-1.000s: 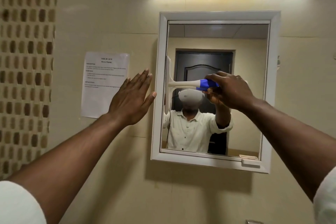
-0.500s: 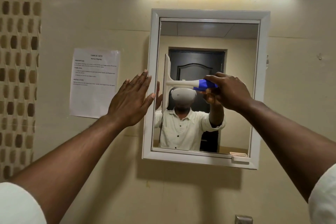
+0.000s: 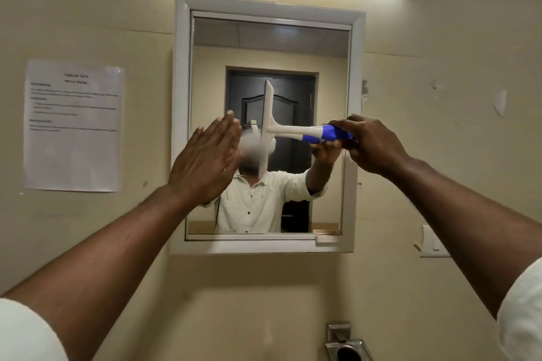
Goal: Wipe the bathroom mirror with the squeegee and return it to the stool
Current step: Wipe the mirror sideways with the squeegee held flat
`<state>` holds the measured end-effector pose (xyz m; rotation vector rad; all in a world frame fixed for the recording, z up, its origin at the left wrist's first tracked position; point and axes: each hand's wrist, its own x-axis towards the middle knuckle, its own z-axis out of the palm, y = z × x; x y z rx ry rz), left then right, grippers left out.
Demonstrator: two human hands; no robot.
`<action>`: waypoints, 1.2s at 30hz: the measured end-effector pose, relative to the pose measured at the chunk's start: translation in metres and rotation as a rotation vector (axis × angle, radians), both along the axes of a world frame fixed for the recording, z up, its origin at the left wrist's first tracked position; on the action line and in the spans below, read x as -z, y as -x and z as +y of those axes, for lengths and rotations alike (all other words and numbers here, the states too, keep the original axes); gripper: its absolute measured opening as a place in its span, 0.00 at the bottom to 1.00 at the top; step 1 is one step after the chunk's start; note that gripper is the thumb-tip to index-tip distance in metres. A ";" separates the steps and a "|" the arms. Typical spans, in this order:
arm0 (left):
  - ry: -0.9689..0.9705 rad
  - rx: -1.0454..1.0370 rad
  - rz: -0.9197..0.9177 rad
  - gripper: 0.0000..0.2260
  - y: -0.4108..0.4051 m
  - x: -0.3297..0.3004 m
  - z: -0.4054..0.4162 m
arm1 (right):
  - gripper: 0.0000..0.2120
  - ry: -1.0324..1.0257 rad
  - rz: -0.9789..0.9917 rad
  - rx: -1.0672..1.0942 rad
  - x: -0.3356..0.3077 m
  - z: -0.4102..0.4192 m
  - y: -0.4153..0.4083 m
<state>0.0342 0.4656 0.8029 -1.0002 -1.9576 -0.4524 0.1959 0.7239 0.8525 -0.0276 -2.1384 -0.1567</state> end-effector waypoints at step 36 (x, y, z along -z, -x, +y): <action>-0.008 0.126 0.024 0.27 -0.041 0.016 0.087 | 0.18 -0.026 -0.043 0.119 0.015 0.077 -0.075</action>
